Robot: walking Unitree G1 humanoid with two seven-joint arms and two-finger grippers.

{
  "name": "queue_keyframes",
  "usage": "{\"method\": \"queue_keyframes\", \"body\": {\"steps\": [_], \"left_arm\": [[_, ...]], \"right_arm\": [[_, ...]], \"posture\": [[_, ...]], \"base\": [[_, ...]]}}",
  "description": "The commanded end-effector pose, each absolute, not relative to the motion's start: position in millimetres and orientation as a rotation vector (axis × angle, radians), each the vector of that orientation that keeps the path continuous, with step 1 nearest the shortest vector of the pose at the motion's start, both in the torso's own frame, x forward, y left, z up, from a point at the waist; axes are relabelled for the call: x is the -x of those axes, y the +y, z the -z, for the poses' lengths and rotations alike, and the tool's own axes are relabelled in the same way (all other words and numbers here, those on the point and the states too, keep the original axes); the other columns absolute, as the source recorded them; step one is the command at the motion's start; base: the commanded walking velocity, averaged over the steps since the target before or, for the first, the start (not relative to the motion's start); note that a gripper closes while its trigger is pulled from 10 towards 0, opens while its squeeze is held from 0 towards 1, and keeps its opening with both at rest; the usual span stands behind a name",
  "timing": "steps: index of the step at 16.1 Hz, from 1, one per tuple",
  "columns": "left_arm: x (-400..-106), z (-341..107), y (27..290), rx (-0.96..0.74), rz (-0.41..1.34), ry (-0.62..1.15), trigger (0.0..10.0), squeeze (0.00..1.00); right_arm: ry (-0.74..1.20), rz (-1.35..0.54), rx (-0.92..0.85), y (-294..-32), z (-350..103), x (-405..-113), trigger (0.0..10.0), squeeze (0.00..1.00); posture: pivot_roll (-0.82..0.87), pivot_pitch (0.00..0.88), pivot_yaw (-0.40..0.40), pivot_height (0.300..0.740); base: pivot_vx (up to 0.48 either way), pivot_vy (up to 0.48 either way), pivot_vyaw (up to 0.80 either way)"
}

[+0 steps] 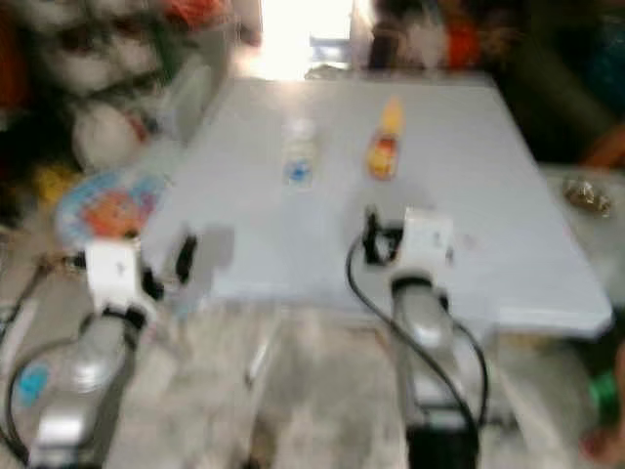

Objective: Restocking fridge

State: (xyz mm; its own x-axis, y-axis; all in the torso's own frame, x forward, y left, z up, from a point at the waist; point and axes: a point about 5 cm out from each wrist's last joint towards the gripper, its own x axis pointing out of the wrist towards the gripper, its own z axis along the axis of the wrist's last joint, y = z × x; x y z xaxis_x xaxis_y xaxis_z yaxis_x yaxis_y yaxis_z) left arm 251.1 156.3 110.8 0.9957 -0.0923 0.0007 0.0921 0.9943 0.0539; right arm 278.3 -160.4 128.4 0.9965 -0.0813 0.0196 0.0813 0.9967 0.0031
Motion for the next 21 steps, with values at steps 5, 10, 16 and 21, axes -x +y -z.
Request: {"method": "queue_keyframes", "body": {"steps": [5,10,16,21], "left_arm": [[-256.1,-113.5,151.6,-0.071,0.076,-0.007,10.0,0.0],[-258.3,-112.1,160.7,-0.115,0.01,-0.004,10.0,0.0],[-263.7,-113.3,160.1,-0.129,0.005,-0.012,10.0,0.0],[-264.3,-113.2,156.6,-0.124,0.025,-0.015,10.0,0.0]], "right_arm": [[-0.046,0.071,0.024,-166.4,-130.7,-276.5,10.0,0.0],[-0.046,0.054,0.005,-167.6,-127.1,-272.0,10.0,0.0],[-0.06,0.018,0.055,-164.0,-128.5,-275.2,10.0,0.0],[-0.058,0.015,0.033,-163.1,-127.7,-275.0,10.0,0.0]], "posture": [[-0.03,0.0,0.007,0.74],[-0.03,0.0,0.012,0.74],[-0.03,0.0,0.01,0.74],[-0.03,0.0,0.009,0.74]], "base": [[0.19,0.0,0.56],[0.0,0.0,0.43],[0.0,0.0,0.39],[0.0,0.0,0.71]]}}
